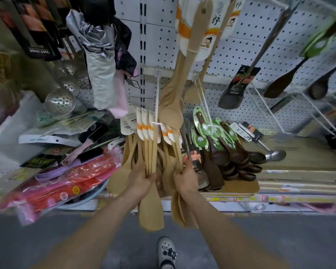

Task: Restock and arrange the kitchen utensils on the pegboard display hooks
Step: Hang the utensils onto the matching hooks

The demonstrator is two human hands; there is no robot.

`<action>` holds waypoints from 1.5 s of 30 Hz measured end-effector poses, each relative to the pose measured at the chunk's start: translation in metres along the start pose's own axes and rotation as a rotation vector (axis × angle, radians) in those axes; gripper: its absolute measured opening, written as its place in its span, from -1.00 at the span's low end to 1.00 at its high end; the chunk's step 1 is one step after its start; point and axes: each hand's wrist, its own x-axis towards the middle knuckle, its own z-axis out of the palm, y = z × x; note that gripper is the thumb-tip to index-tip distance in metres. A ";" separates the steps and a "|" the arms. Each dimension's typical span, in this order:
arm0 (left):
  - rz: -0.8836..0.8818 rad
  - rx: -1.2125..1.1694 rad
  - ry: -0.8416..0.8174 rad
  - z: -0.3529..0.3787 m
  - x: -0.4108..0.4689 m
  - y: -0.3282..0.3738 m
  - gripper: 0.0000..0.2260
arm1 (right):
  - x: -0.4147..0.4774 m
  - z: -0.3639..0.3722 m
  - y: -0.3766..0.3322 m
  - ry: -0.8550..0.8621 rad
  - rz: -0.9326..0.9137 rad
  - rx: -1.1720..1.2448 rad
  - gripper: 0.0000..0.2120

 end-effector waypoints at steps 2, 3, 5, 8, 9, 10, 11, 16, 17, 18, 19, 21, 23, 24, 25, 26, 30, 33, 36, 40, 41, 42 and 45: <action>0.058 0.003 0.019 -0.002 -0.020 0.010 -0.87 | -0.017 0.001 -0.002 -0.025 -0.014 0.009 -0.55; 0.080 -0.011 0.026 -0.003 -0.030 0.016 -0.83 | -0.023 0.003 -0.003 -0.037 -0.028 0.027 -0.58; 0.048 -0.066 0.002 -0.005 -0.046 0.021 -0.68 | -0.037 0.006 -0.005 -0.070 -0.040 0.072 -0.62; 0.020 -0.156 -0.052 -0.014 -0.062 0.013 -0.59 | -0.057 0.011 -0.010 -0.119 -0.070 0.095 -0.66; 0.020 -0.179 -0.077 -0.018 -0.067 0.006 -0.49 | -0.066 0.012 -0.013 -0.139 -0.092 0.109 -0.66; 0.004 -0.217 -0.103 -0.021 -0.073 0.003 -0.46 | -0.073 0.014 -0.015 -0.160 -0.122 0.120 -0.63; -0.032 -0.263 -0.127 -0.024 -0.080 -0.001 -0.49 | -0.082 0.016 -0.018 -0.181 -0.156 0.119 -0.56; -0.055 -0.363 -0.161 -0.050 -0.117 -0.008 -0.65 | -0.119 0.024 -0.037 -0.263 -0.291 0.070 -0.44; -0.054 -0.364 -0.144 -0.058 -0.123 -0.009 -0.64 | -0.125 0.025 -0.042 -0.284 -0.307 0.066 -0.43; -0.047 -0.359 -0.135 -0.066 -0.129 -0.009 -0.63 | -0.132 0.026 -0.047 -0.309 -0.330 0.061 -0.42; -0.037 -0.361 -0.134 -0.073 -0.135 -0.011 -0.61 | -0.139 0.026 -0.052 -0.337 -0.351 0.062 -0.40; -0.007 -0.376 -0.132 -0.088 -0.148 -0.008 -0.57 | -0.152 0.028 -0.066 -0.373 -0.403 0.035 -0.38; -0.005 -0.394 -0.118 -0.102 -0.159 -0.003 -0.57 | -0.162 0.029 -0.081 -0.381 -0.446 -0.020 -0.36; -0.013 -0.409 -0.109 -0.110 -0.164 0.002 -0.56 | -0.166 0.030 -0.089 -0.386 -0.470 -0.034 -0.37; -0.015 -0.436 -0.102 -0.117 -0.171 0.006 -0.54 | -0.172 0.031 -0.096 -0.394 -0.496 -0.044 -0.37; 0.002 -0.469 -0.089 -0.128 -0.178 0.010 -0.52 | -0.180 0.032 -0.106 -0.399 -0.531 -0.063 -0.37; 0.089 -0.646 -0.017 -0.156 -0.194 0.035 -0.69 | -0.194 0.033 -0.129 -0.410 -0.668 -0.098 -0.40; 0.105 -0.837 0.113 -0.186 -0.200 0.061 -0.76 | -0.209 0.029 -0.149 -0.469 -0.780 -0.114 -0.41; 0.156 -0.956 0.268 -0.211 -0.205 0.078 -0.73 | -0.224 0.025 -0.166 -0.529 -0.882 -0.101 -0.40; 0.255 -1.067 0.328 -0.227 -0.216 0.096 -0.78 | -0.239 0.019 -0.191 -0.561 -1.024 -0.120 -0.39; 0.276 -1.110 0.326 -0.229 -0.219 0.100 -0.81 | -0.243 0.017 -0.196 -0.566 -1.048 -0.126 -0.38; 0.296 -1.144 0.329 -0.231 -0.221 0.105 -0.84 | -0.245 0.015 -0.201 -0.564 -1.073 -0.122 -0.38; 0.376 -1.155 0.359 -0.238 -0.227 0.118 -0.90 | -0.247 0.010 -0.210 -0.534 -1.105 -0.102 -0.39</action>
